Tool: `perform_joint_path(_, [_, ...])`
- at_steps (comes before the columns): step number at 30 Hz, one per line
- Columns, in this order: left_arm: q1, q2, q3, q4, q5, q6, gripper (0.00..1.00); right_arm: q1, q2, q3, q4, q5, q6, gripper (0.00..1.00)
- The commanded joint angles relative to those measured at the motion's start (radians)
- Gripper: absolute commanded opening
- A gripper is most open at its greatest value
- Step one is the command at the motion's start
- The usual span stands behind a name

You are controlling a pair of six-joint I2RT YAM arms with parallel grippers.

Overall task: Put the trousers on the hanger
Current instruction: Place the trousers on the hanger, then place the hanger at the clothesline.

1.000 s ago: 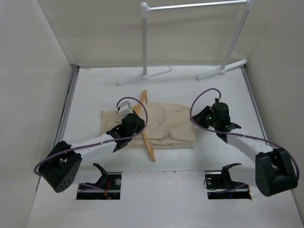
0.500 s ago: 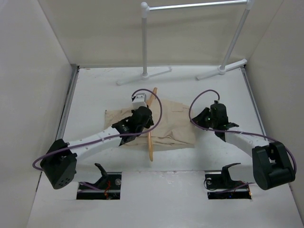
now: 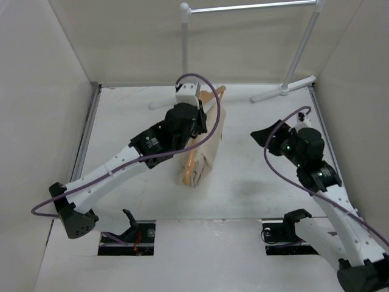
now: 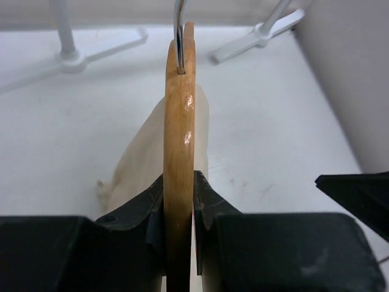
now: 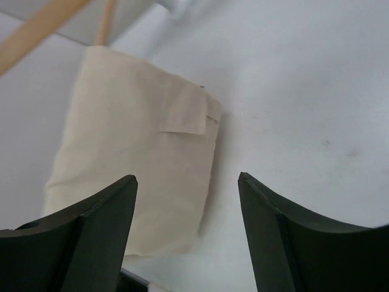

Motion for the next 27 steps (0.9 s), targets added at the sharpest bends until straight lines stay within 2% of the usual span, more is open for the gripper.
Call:
perform_joint_path(1, [0.007,0.032,0.225,-0.031,0.057,0.053,0.03,0.052,-0.102,0.147,-0.096,-0.012,-0.059,0.65])
perform_joint_path(2, [0.014,0.055,0.276,-0.053,0.082,0.050,0.03,0.070,-0.112,0.168,-0.096,-0.024,-0.059,0.59])
perform_joint_path(4, [0.024,0.106,0.362,-0.082,0.119,0.043,0.03,0.143,-0.110,0.239,-0.090,-0.053,-0.054,0.36])
perform_joint_path(6, [0.029,0.152,0.428,-0.095,0.146,0.042,0.03,0.226,-0.085,0.290,-0.066,-0.050,-0.054,0.28])
perform_joint_path(7, [0.030,0.170,0.452,-0.098,0.154,0.042,0.03,0.283,-0.068,0.314,-0.043,-0.040,-0.057,0.28])
perform_joint_path(9, [0.030,0.216,0.517,-0.108,0.169,0.044,0.03,0.389,-0.024,0.360,0.011,-0.003,-0.071,0.36])
perform_joint_path(12, [0.034,0.267,0.592,-0.115,0.185,0.052,0.03,0.503,0.059,0.426,0.060,0.057,-0.126,0.59])
perform_joint_path(14, [0.034,0.288,0.618,-0.113,0.188,0.052,0.03,0.538,0.119,0.458,0.079,0.100,-0.161,0.67])
perform_joint_path(21, [0.020,0.301,0.637,-0.101,0.183,0.050,0.03,0.552,0.269,0.503,0.116,0.126,-0.175,0.72])
perform_joint_path(27, [0.017,0.290,0.621,-0.084,0.169,0.046,0.03,0.619,0.320,0.472,0.172,0.143,-0.123,0.67])
